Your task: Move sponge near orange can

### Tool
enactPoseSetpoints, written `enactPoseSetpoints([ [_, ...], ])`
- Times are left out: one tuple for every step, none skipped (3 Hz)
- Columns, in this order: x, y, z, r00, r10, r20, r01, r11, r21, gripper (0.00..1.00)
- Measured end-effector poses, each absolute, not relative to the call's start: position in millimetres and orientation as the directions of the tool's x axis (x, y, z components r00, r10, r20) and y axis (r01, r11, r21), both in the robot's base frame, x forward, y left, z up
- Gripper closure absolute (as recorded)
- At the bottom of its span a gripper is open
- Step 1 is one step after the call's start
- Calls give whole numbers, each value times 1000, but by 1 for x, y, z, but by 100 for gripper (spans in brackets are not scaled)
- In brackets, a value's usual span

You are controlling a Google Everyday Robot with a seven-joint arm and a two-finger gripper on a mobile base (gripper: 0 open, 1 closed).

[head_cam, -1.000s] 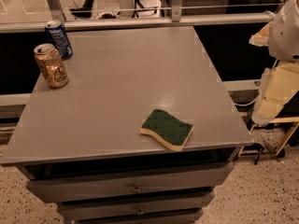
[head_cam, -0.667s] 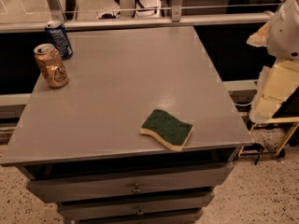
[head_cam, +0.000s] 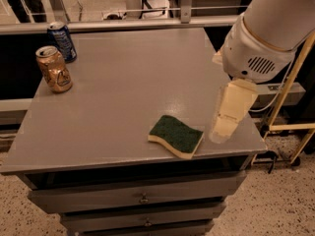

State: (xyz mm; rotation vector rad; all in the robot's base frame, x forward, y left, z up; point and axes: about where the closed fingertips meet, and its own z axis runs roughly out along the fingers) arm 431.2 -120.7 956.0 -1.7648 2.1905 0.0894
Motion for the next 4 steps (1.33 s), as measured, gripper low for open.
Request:
enactPoseSetpoints([
  [431, -121, 956, -181, -940, -289, -960, 232, -154, 0],
  [427, -118, 938, -196, -928, -318, -964, 242, -113, 0],
  [422, -110, 916, -223, -911, -346, -961, 265, -77, 0],
  [419, -89, 891, -231, -907, -352, -964, 263, -47, 0],
])
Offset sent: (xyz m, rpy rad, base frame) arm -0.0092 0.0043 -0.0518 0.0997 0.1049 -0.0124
